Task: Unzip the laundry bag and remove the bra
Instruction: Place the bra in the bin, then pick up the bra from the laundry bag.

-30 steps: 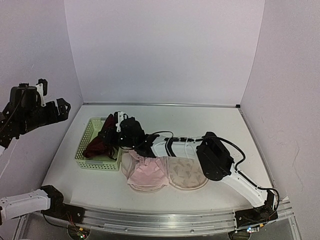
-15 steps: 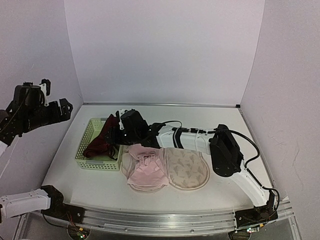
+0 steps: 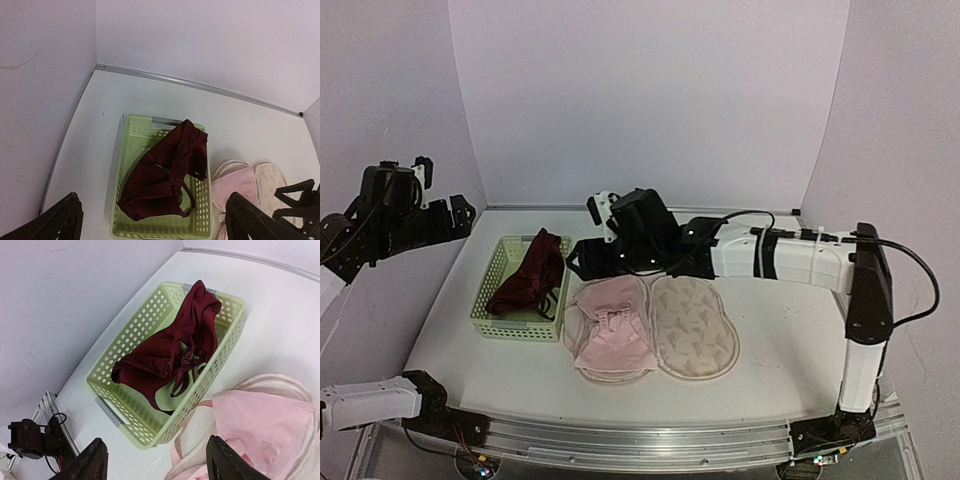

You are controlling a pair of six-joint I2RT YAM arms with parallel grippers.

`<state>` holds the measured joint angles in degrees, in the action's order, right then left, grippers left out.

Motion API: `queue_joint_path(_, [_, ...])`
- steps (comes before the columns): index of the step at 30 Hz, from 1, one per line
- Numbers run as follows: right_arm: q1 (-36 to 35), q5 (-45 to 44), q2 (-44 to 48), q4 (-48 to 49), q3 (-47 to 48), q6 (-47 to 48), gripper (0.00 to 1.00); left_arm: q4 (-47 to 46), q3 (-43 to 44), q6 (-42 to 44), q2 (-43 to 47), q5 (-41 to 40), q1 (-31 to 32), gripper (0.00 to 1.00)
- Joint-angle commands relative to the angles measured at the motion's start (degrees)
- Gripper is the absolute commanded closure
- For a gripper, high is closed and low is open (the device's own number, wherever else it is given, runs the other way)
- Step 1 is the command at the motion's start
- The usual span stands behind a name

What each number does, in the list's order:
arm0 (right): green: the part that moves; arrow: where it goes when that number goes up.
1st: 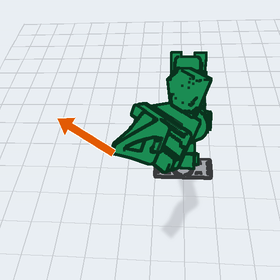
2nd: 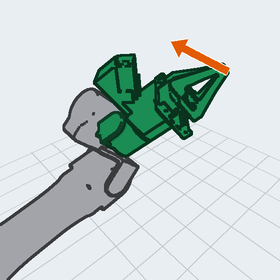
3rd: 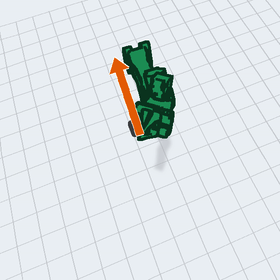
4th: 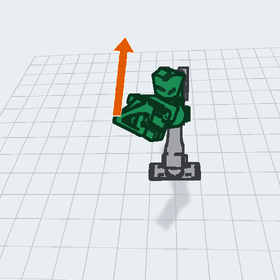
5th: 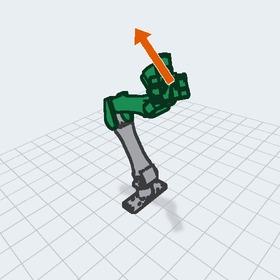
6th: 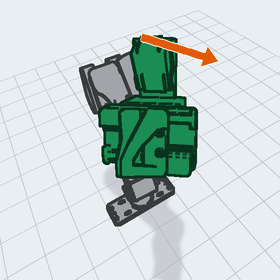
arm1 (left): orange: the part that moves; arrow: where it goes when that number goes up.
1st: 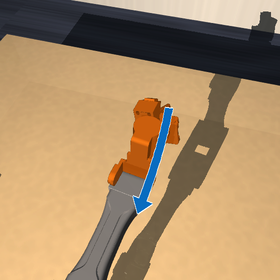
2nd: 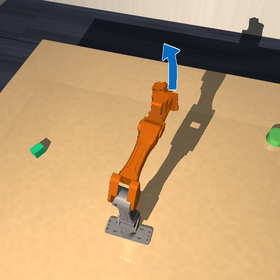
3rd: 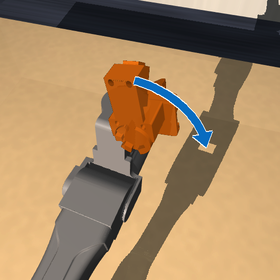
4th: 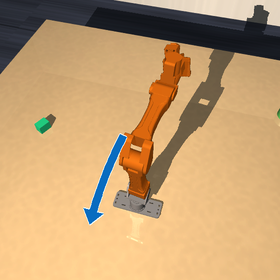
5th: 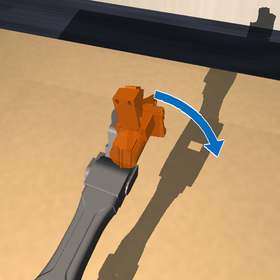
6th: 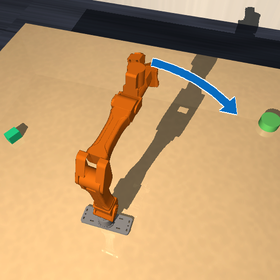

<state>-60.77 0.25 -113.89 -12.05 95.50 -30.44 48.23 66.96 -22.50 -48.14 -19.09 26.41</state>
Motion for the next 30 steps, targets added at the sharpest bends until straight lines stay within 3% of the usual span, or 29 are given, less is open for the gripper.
queue_joint_path(1, [2.3, -2.6, 8.1, -0.2, -9.1, 3.6, 0.32, -4.6, -1.0, -0.3, -1.6, 1.3, -0.2, 0.0])
queue_joint_path(10, [6.3, 3.7, 11.5, -1.0, -21.8, 3.0, 0.34, -8.7, -6.4, -2.0, -8.2, 1.5, -0.2, 0.01])
queue_joint_path(19, [6.5, 8.6, 8.7, 0.3, -22.1, 3.2, 0.35, -12.9, -10.1, -5.3, -21.6, -0.3, -4.4, 0.01])
queue_joint_path(30, [8.2, 9.8, 4.4, 1.1, -21.2, 2.1, 0.36, -21.2, -16.1, -7.5, -31.2, 0.0, -9.4, 0.01])
